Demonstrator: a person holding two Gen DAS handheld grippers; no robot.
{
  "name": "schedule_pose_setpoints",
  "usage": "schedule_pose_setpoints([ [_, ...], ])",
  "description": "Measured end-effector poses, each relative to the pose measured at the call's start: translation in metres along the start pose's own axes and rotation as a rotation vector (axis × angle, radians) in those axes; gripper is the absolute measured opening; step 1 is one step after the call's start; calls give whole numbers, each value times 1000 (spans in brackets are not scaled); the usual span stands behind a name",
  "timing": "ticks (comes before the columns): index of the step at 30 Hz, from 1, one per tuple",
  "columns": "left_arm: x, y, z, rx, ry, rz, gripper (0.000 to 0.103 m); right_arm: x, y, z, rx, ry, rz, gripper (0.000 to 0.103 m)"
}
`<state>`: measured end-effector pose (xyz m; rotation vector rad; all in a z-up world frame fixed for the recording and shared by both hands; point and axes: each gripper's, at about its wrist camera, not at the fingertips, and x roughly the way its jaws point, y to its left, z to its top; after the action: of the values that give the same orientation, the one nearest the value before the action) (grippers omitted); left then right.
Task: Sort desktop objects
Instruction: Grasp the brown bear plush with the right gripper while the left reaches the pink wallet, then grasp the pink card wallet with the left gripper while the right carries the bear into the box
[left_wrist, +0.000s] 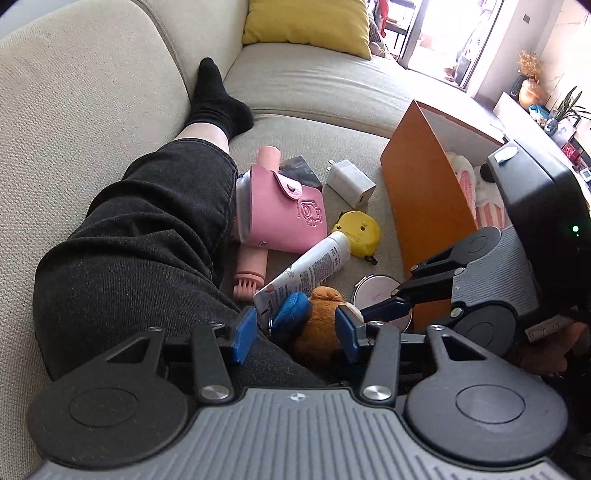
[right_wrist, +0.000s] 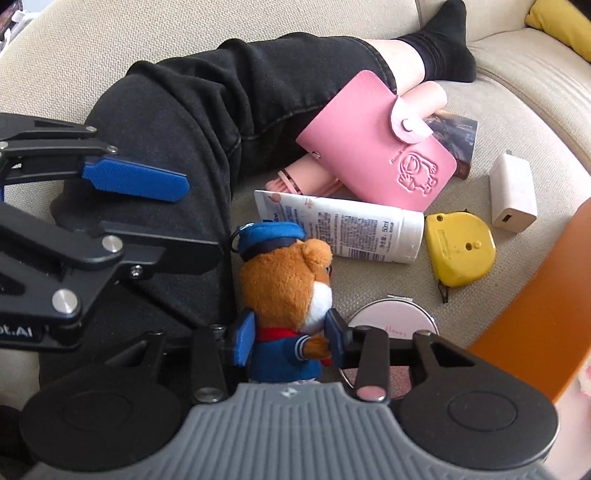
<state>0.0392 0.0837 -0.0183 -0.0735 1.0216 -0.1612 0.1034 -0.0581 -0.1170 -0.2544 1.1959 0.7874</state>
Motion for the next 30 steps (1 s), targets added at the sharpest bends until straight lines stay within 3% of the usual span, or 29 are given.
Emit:
schedule_pose_setpoints([
  [7,-2,17,23,-42,-49,13,54,-43,-10,-2,33,-77,28,32],
  [14,15,30,59,-51,-67,39,55,-103,-38,9,132,-251,27,31],
  [24,70,33,89,-54,31,32,59,-175,-81,17,233,-464,-90,30],
  [30,93,34,95,-57,90,20,59,-200,-110,5,294,-508,-184,30],
])
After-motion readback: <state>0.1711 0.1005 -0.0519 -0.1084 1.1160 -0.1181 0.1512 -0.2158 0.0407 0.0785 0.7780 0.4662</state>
